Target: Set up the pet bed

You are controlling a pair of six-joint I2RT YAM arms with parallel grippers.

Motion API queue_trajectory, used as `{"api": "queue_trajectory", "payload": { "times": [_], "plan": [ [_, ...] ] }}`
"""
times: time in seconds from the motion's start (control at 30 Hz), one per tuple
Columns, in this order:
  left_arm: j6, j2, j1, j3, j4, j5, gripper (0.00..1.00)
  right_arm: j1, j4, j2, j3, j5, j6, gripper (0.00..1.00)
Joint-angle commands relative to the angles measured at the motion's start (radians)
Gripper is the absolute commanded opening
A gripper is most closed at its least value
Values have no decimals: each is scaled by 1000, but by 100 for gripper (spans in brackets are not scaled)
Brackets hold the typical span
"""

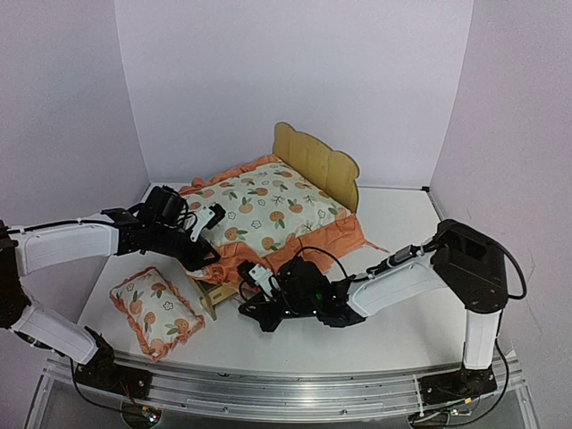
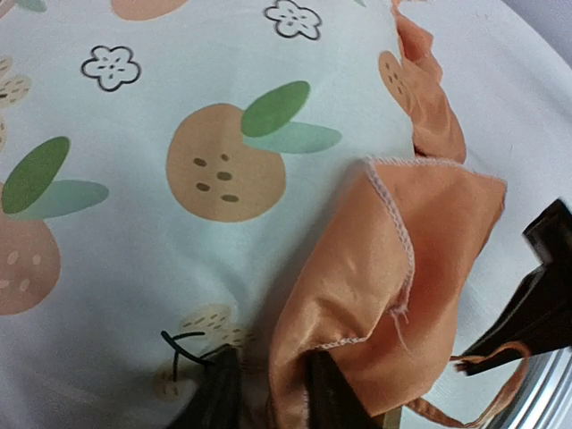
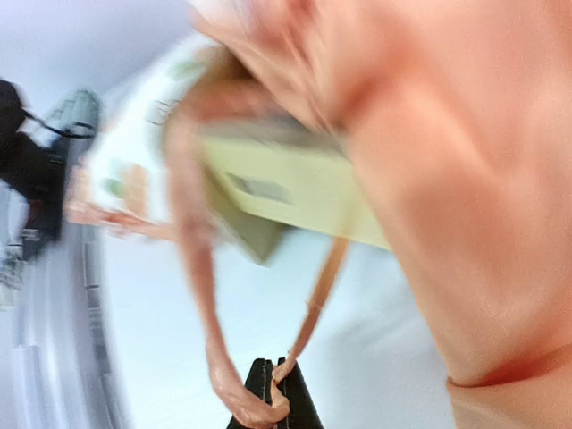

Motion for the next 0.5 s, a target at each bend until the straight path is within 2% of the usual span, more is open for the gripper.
{"api": "queue_trajectory", "payload": {
  "times": [0.0,0.1,0.2,0.27,0.33,0.47],
  "plan": [
    [176,-70,14,-5,1,37,43,1,-81,-98,-3,-168,29,0],
    [353,-142,14,-8,-29,159,67,-8,-122,-135,0,-231,83,0],
    [467,-206,14,-9,-93,266,77,-24,-152,-167,4,-270,136,0],
    [532,-239,13,-11,-148,340,77,-30,-172,-175,15,-279,161,0],
    [570,-262,9,-22,-182,383,73,-33,-208,-176,39,-279,178,0],
    [593,-309,-64,-85,-131,339,61,-39,-271,-180,76,-275,236,0]
  ]
}}
